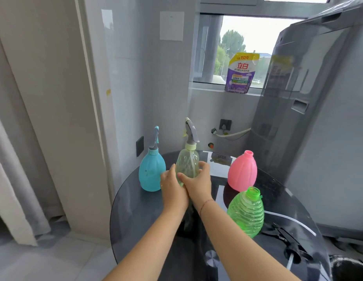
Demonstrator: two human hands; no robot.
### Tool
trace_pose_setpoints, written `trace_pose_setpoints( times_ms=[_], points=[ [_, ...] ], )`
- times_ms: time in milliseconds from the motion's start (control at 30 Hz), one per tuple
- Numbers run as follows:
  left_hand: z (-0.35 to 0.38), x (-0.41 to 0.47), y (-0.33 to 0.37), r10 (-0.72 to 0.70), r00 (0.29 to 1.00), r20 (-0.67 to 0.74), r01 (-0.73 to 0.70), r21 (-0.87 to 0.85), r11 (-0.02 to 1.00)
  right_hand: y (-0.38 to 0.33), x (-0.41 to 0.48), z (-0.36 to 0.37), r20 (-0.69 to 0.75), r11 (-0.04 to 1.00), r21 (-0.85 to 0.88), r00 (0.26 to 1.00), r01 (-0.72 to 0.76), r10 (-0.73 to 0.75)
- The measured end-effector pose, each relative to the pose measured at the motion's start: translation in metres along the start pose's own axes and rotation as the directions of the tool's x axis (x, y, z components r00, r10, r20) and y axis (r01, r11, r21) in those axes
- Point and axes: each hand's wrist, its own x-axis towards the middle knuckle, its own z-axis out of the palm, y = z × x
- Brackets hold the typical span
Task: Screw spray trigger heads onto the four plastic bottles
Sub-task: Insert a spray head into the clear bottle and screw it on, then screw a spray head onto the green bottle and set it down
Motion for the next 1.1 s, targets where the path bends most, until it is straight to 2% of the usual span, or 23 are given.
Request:
trace_pose_setpoints(
  times_ms=[167,333,600,667,767,833,900,967,1100],
  points=[
    [0.005,0.001,-0.017,-0.041,0.996,0.074,0.044,-0.042,0.998,0.010,0.020,0.011,-0.030,0.996,-0.092,0.999,-0.015,0.013],
    [0.003,0.002,-0.026,-0.093,0.990,0.108,0.105,-0.105,0.989,0.013,0.023,0.023,-0.044,0.995,-0.104,0.999,0.003,-0.008],
    [-0.005,-0.006,-0.027,-0.107,0.984,0.142,0.113,-0.035,0.993,0.003,0.008,0.018,-0.013,0.978,-0.203,0.999,-0.054,0.052],
    [-0.008,-0.017,-0.022,-0.082,0.991,0.110,0.089,-0.062,0.994,-0.006,-0.003,0.012,0.013,0.977,-0.214,1.000,-0.017,0.020],
    [-0.012,-0.040,-0.010,-0.008,1.000,0.001,0.008,-0.218,0.976,-0.023,-0.027,-0.005,0.091,0.975,-0.197,0.992,0.101,-0.084],
    [-0.010,-0.056,-0.002,0.069,0.997,-0.040,-0.076,-0.218,0.973,-0.034,-0.042,-0.020,0.140,0.956,-0.214,0.975,0.201,-0.174],
    [-0.003,-0.074,0.011,0.161,0.987,0.009,-0.155,-0.208,0.966,-0.048,-0.056,-0.044,0.139,0.931,-0.236,0.958,0.279,-0.252],
    [0.007,-0.089,0.018,0.217,0.968,0.129,-0.189,-0.200,0.962,-0.061,-0.063,-0.070,0.104,0.905,-0.243,0.937,0.348,-0.332],
    [0.029,-0.109,0.021,0.199,0.917,0.345,-0.170,-0.113,0.979,-0.073,-0.056,-0.137,-0.025,0.879,-0.290,0.915,0.378,-0.402]
  ],
)
